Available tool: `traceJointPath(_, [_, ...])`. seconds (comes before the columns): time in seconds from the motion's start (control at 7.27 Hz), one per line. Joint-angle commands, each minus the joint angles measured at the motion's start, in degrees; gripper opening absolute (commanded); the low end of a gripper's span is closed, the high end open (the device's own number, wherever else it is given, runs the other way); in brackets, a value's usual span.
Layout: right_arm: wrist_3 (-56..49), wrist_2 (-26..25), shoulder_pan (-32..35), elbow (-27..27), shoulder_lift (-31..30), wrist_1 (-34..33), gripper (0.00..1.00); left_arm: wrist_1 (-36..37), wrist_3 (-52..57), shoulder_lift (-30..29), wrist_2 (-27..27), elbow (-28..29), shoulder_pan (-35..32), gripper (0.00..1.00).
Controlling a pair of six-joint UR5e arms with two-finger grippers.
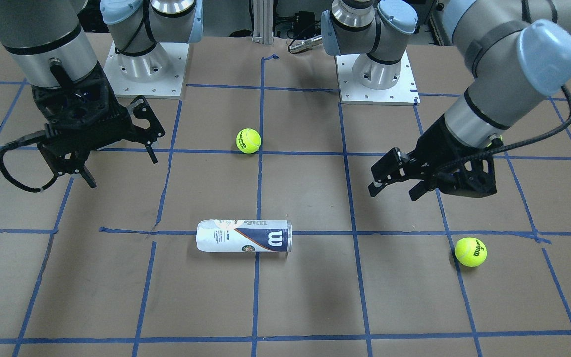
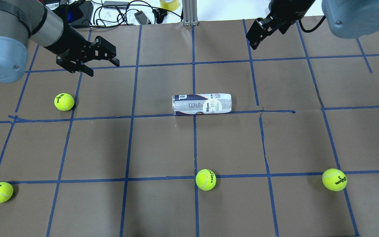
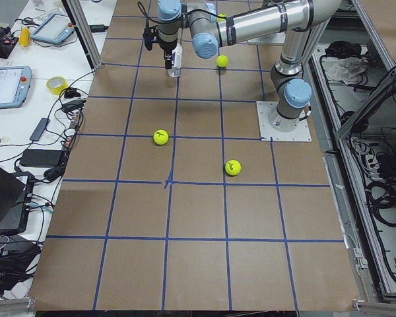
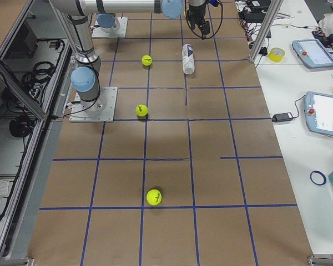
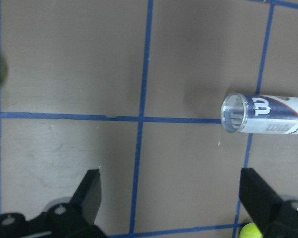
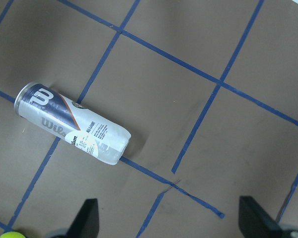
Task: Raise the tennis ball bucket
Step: 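Open the right gripper and raise it away from the lying tube, then reach the left gripper toward the open end of the lying tube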
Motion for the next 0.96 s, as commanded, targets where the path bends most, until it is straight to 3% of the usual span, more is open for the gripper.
traceJointPath(0.0, [3.8,-1.5,-1.8,0.4,-3.4,3.2,1.00,9.2,-4.9,-4.1,-5.7,-4.6,-3.5,1.00])
traceJointPath(0.14, [3.9,-4.2,-2.7,0.4,-4.6,5.3,1.00,9.9,-5.1,-5.9,-7.9,-5.0,-5.1,1.00])
traceJointPath(0.83, [11.8,-4.5,-3.4,0.5,-5.6,5.8,1.00,14.4,-6.1,-15.8,-10.3,-5.1,-10.5,1.00])
